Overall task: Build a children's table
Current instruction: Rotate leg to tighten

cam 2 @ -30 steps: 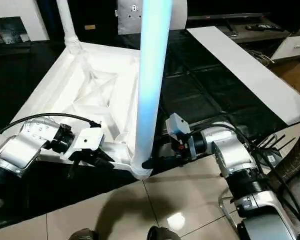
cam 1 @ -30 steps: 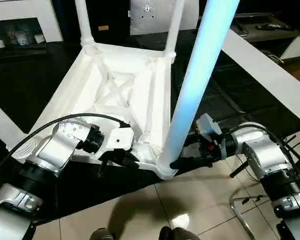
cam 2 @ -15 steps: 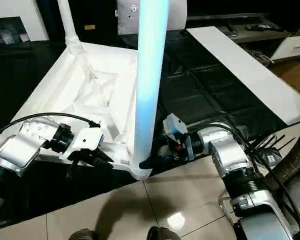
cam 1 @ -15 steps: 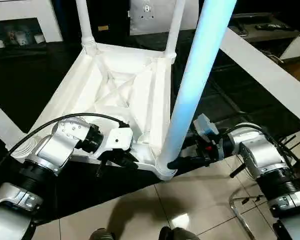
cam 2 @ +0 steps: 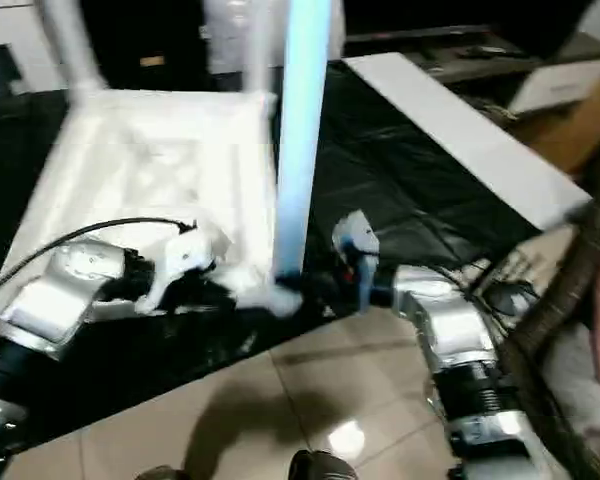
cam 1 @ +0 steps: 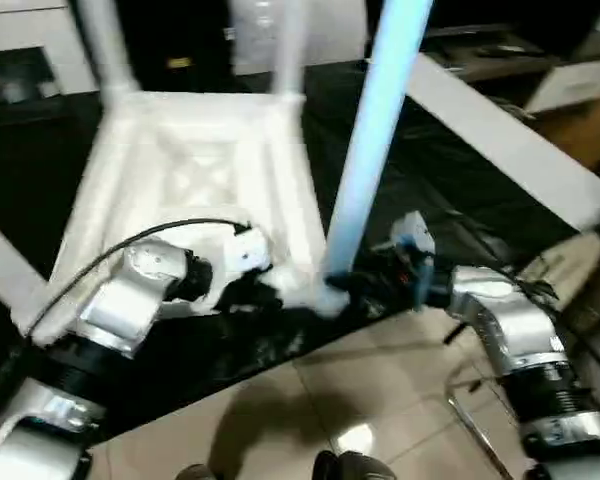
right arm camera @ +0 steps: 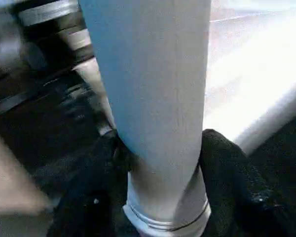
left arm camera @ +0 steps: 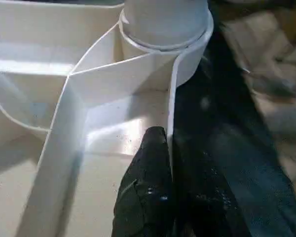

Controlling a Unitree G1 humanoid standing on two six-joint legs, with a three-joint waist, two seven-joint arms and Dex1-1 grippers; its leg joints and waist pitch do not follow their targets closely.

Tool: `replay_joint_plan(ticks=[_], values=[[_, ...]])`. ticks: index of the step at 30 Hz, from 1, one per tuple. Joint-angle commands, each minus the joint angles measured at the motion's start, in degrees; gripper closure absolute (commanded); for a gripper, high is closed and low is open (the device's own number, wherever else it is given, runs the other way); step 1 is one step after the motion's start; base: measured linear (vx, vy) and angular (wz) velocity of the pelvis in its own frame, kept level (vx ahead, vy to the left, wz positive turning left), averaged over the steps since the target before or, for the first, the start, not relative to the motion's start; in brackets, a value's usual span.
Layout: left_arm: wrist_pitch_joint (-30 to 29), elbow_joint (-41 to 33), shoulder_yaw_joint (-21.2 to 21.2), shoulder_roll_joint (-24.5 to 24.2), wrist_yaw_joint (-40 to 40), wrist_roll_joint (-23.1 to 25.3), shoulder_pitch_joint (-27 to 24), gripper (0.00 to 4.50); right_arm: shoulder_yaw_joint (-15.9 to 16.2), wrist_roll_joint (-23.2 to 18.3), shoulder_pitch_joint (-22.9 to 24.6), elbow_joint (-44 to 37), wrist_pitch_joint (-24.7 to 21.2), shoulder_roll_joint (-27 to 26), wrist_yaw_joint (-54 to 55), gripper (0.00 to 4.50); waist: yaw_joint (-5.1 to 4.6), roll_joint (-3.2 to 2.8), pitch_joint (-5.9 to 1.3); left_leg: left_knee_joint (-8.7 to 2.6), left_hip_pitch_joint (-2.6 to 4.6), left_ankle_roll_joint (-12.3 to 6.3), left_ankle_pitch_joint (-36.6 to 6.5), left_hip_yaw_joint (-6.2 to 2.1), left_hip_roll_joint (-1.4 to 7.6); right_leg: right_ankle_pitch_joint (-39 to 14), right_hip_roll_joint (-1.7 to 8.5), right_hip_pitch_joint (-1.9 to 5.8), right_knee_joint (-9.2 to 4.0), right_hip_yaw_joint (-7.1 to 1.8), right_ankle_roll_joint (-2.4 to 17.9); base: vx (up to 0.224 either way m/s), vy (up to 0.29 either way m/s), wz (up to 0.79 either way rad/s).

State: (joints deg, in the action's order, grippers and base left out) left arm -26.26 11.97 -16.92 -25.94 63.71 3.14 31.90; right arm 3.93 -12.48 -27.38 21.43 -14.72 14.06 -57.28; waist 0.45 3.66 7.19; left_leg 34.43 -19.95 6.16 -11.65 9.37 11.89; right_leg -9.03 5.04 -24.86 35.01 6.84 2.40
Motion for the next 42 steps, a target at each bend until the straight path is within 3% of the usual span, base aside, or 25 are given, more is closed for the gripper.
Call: replay_joint_plan(ticks=[1, 4, 8, 9, 11, 13, 16, 19, 22, 24, 26, 32, 35, 36, 42], values=[[-3.0, -3.2, -1.5, 5.1, -4.7, -0.9, -0.3, 4.50, 3.0, 2.0, -1.4, 0.6, -1.6, -5.3, 7.4, 2.61, 0.50, -0.03, -4.36, -3.99, -0.92, -2.10, -8.2, -0.25, 0.39, -31.9, 3.40, 4.17, -6.33, -3.08, 3.6, 0.000, 0.000, 0.00], [-4.4, -2.6, -0.6, 7.6, -9.3, -0.1, 0.4, 4.50, 2.2, 3.2, -2.3, 1.3, -2.2, -8.4, 14.4, 2.61, 0.16, -0.04, -4.41, -3.92, -0.70, -2.95, -8.4, -0.20, 0.36, -30.2, 3.19, 3.92, -6.36, -3.08, 4.0, 0.000, 0.000, 0.00], [-5.1, -0.4, 1.1, 12.2, -16.8, 1.4, 2.7, 4.50, -1.3, 4.8, -5.0, 4.6, -2.7, -15.0, 28.9, 2.61, -0.33, -0.21, -4.57, -4.01, -0.78, -2.63, -7.5, -0.22, 0.46, -27.1, 3.11, 3.85, -5.85, -3.20, 5.3, 0.000, 0.000, 0.00], [-5.3, -0.3, 1.1, 12.8, -17.5, 1.6, 3.0, 4.50, -2.0, 4.4, -5.3, 5.0, -2.0, -16.3, 30.4, 2.61, -0.39, -0.40, -4.62, -4.01, -0.72, -2.79, -7.4, -0.17, 0.53, -25.1, 3.11, 3.78, -5.61, -3.35, 5.9, 0.000, 0.000, 0.00], [-5.7, -0.3, 0.8, 13.5, -18.0, 1.9, 3.4, 4.50, -2.8, 4.3, -5.4, 5.2, -0.6, -18.0, 32.7, 2.06, -0.24, -0.41, -4.84, -3.97, -0.55, -3.48, -6.1, -0.02, 0.73, -19.9, 3.04, 3.77, -5.02, -3.66, 7.4, 0.000, 0.000, 0.00], [-5.3, -0.4, 0.3, 13.3, -17.9, 2.3, 3.4, 4.50, -2.6, 5.3, -5.1, 4.8, 0.2, -18.2, 33.7, 1.89, 0.06, -0.57, -5.07, -3.91, -0.72, -4.73, -2.5, 0.07, 0.80, -11.9, 2.97, 4.17, -3.96, -3.87, 10.1, 0.052, -0.008, 0.06], [-4.7, -0.2, -0.1, 12.8, -17.6, 2.4, 3.4, 4.50, -2.3, 5.3, -4.6, 4.2, 0.4, -17.9, 33.7, 1.55, 0.38, -0.57, -5.18, -3.86, -0.82, -6.50, 0.4, 0.20, 0.64, -5.9, 2.91, 4.59, -3.32, -4.01, 12.2, 0.018, -0.004, 0.01], [-3.8, -0.1, -0.3, 11.9, -16.9, 2.7, 2.8, 4.50, -2.5, 5.9, -3.3, 2.9, 1.4, -16.5, 33.1, 1.40, 0.50, -0.65, -4.99, -3.96, -0.71, -6.78, -0.4, 0.21, 0.75, -6.9, 3.00, 4.60, -3.50, -3.96, 12.5, 0.000, 0.000, 0.00], [-2.8, 0.3, -0.6, 10.3, -15.8, 2.7, 2.3, 4.50, -3.4, 6.0, -1.7, 1.8, 3.0, -13.7, 31.5, 1.16, 0.79, -0.67, -4.68, -4.12, -0.51, -5.33, -4.1, 0.27, 0.83, -13.4, 3.09, 4.41, -4.35, -3.96, 10.6, 0.000, 0.000, 0.00], [-1.9, 0.6, -0.6, 9.5, -15.1, 2.7, 2.1, 4.50, -4.0, 5.4, -1.0, 1.0, 3.4, -12.3, 30.1, 1.06, 1.23, -0.65, -4.60, -4.17, -0.43, -4.93, -4.8, 0.30, 0.86, -14.8, 3.10, 4.36, -4.57, -4.02, 9.6, 0.000, 0.000, 0.00], [-0.5, 1.0, -0.8, 7.9, -13.3, 2.6, 1.8, 4.50, -4.4, 4.4, 0.3, -0.8, 3.9, -9.1, 26.1, 0.79, 1.52, -0.77, -4.54, -4.23, -0.18, -4.77, -5.0, 0.33, 0.95, -14.6, 2.97, 4.08, -4.60, -4.02, 9.5, 0.000, 0.000, 0.00], [4.0, 1.8, -2.0, 4.9, -7.8, 1.4, 1.5, 4.50, -4.2, 2.4, 1.4, -3.3, 4.9, -1.2, 15.0, 0.28, 2.05, -0.69, -4.62, -4.09, -0.61, -5.56, -4.4, 0.27, 0.75, -13.7, 3.01, 4.57, -4.38, -4.02, 9.7, 0.000, 0.000, 0.00], [5.8, 2.3, -2.8, 3.4, -5.0, 1.0, 1.6, 4.50, -2.8, 1.6, 1.6, -3.7, 5.5, 3.0, 8.2, 0.28, 2.19, -0.47, -4.65, -4.01, -0.62, -6.08, -4.2, 0.30, 0.78, -14.1, 2.98, 4.53, -4.44, -3.95, 9.8, 0.000, 0.000, 0.00], [8.2, 2.7, -3.7, 1.7, -1.4, 0.5, 1.7, 4.50, -1.6, 1.0, 1.8, -3.9, 5.5, 6.6, 2.1, 0.28, 2.28, -0.45, -4.64, -4.01, -0.62, -6.44, -4.6, 0.26, 0.83, -14.6, 2.97, 4.53, -4.52, -3.89, 9.8, 0.000, 0.000, 0.00], [13.3, 1.4, -6.2, -1.5, 8.0, -1.5, 0.8, 4.50, -0.4, -2.4, 0.7, -3.1, 2.4, 11.1, -8.5, 0.13, 3.00, -0.39, -4.80, -4.00, -0.49, -7.41, -3.4, 0.21, 1.16, -13.1, 3.14, 4.47, -4.09, -3.99, 11.2, 0.000, 0.000, 0.00]])
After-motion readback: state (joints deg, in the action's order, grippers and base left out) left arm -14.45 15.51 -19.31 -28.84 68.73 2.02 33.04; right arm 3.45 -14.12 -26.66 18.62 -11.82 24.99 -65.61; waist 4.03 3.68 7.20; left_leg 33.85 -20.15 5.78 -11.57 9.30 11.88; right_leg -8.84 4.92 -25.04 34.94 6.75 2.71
